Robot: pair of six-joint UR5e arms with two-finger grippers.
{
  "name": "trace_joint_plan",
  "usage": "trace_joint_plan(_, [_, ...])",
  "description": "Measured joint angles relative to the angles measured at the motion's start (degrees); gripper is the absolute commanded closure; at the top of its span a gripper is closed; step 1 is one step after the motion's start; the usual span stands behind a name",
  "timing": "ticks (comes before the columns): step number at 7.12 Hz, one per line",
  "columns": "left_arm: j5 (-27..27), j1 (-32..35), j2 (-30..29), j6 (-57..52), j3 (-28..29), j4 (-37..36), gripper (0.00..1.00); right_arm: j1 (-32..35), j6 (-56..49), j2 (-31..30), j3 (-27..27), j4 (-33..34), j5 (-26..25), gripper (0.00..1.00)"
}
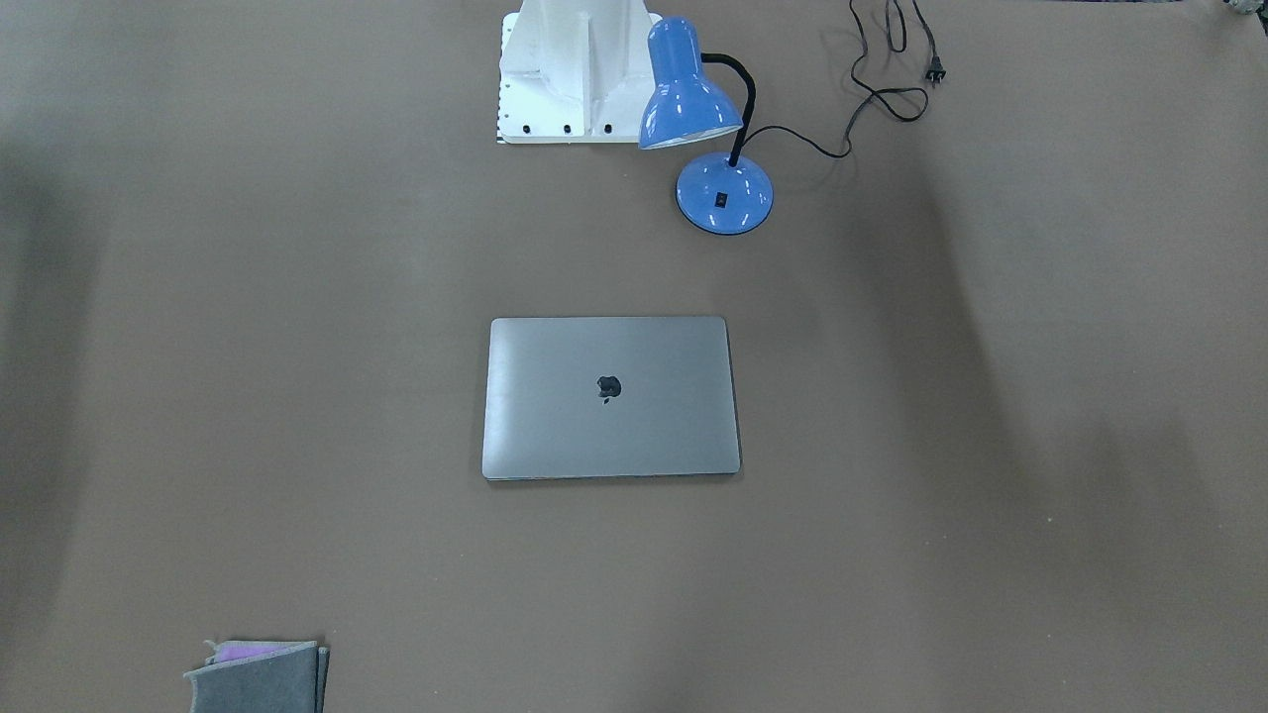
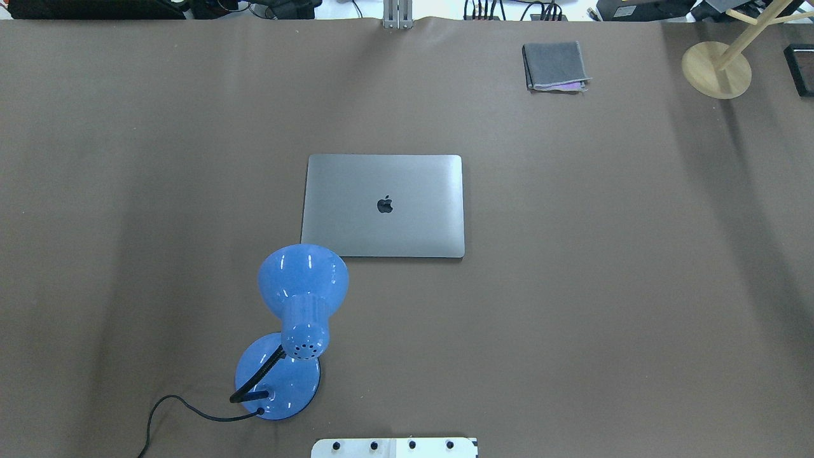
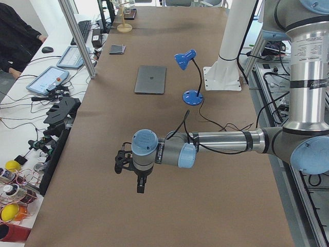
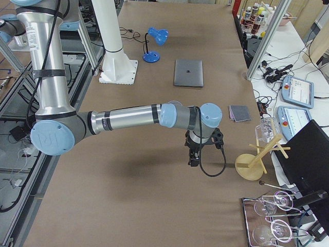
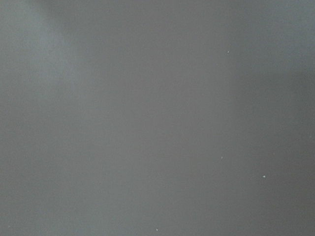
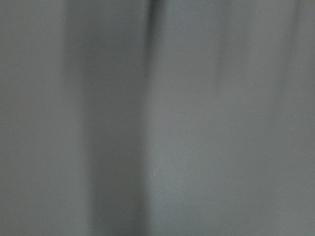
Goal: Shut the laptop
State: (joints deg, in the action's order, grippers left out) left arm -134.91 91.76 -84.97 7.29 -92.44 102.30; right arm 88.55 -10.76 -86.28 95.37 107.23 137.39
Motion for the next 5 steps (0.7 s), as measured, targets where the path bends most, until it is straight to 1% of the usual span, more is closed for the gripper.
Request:
trace_joint_plan(2, [-0.28,-0.15,-1.22,4.91,-0.81,-0.26,0.02,1.28,1.55,0.05,0.17,0.19,1.43,0.00])
trace_joint_plan(5, [-0.19,-0.32,-2.23,5.34,-0.60,0.29,0.02,1.52,5.90,0.47,0.69,-0.48,2.14,0.00])
